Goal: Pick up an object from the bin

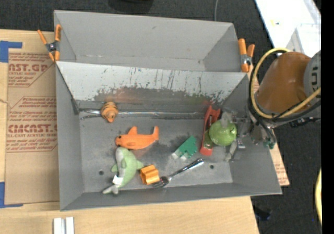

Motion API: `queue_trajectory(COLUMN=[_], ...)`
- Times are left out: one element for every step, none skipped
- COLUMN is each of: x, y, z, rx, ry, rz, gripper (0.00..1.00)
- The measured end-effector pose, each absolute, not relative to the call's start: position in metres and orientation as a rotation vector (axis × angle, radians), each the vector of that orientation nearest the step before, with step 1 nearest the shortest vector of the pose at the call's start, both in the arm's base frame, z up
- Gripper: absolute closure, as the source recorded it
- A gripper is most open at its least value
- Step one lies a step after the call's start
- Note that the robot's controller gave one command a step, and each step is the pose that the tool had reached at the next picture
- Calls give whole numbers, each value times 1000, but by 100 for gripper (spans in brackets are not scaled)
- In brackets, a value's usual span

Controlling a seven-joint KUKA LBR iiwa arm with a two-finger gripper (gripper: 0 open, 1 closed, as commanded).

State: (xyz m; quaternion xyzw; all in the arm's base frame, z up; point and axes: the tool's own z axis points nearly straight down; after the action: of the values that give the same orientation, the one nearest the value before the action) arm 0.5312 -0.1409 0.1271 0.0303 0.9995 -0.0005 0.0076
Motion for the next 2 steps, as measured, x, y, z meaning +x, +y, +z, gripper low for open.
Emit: queue_trajectory(x=[538,508], y=[-137,-135], z=[112,112], rx=[168,191], ry=[3092,3087], rz=[-10,-11], gripper=[0,0])
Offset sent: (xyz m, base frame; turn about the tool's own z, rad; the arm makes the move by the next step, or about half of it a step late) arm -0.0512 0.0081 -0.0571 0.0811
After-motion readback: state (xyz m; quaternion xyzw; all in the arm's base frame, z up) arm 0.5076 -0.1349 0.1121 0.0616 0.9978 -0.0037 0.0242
